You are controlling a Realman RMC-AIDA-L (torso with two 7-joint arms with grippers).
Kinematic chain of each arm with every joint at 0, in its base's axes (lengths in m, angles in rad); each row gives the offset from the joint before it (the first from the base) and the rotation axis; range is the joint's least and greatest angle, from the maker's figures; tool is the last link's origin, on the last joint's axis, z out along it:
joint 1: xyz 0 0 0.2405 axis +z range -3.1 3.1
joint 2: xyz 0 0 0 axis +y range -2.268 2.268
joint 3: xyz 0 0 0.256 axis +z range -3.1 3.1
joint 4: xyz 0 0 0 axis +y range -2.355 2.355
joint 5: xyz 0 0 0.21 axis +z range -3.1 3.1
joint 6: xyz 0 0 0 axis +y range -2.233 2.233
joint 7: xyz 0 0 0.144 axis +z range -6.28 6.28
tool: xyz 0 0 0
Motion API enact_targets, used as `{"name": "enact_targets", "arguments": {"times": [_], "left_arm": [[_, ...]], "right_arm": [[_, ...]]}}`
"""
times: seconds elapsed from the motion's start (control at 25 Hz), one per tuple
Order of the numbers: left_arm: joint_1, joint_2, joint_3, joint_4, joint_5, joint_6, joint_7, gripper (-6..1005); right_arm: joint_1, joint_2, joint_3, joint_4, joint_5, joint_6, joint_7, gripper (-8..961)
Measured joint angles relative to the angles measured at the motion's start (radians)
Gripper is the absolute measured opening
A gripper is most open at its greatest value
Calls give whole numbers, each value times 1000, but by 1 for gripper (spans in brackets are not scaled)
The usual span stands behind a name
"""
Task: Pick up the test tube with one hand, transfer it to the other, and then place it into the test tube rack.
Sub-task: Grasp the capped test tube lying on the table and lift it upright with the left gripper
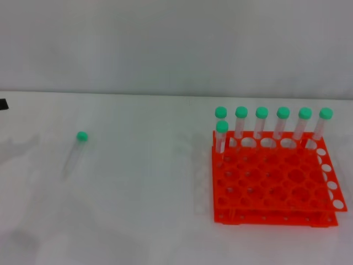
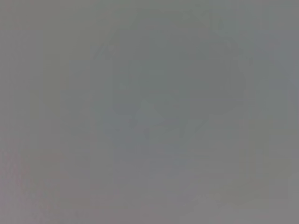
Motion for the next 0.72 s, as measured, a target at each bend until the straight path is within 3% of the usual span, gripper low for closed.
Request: {"name": "enact_targets", "arguments": {"times": [0.2,0.32,0.48,0.72], "left_arm": [[-113,47,1,6,258,0,-93,778],[-185,54,1,14,407,-9,-136,763],[-234,60,1,63,455,-30,-149,746],[-266,105,2,236,545,-110,-227,739]], "right_arm": [[0,0,-2,0,0,0,0,873],[1,1,-6,0,-2,0,1,873],[4,2,-17,0,-3,0,1,873],[0,2,-30,-1,-3,8,1,873]]}}
